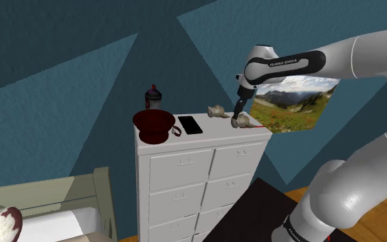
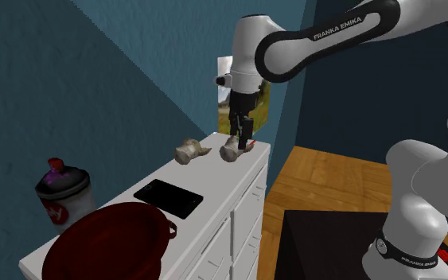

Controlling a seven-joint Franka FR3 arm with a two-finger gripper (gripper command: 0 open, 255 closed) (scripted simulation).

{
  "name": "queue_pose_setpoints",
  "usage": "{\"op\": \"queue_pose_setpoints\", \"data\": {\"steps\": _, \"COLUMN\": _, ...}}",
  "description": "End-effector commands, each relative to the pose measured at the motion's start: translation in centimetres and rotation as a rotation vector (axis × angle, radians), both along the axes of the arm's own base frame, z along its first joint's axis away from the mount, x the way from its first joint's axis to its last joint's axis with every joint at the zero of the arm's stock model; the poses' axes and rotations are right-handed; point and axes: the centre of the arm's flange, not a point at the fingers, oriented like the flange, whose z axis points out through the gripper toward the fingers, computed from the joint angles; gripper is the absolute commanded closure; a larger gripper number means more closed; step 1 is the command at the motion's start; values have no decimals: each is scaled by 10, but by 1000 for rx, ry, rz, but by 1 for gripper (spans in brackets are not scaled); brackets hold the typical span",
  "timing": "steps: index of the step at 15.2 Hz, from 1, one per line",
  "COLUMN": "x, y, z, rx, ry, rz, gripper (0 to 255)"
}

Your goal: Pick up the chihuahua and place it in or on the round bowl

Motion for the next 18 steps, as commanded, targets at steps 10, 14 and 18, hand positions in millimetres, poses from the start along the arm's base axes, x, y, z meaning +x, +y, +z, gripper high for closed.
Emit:
{"op": "queue_pose_setpoints", "data": {"steps": 10, "x": 97, "y": -78, "z": -45, "rx": -87, "ry": -39, "rz": 199, "gripper": 0}}
{"op": "queue_pose_setpoints", "data": {"steps": 14, "x": 104, "y": -83, "z": -63, "rx": -92, "ry": -41, "rz": 209, "gripper": 0}}
{"op": "queue_pose_setpoints", "data": {"steps": 18, "x": 107, "y": -86, "z": -84, "rx": -92, "ry": -41, "rz": 209, "gripper": 0}}
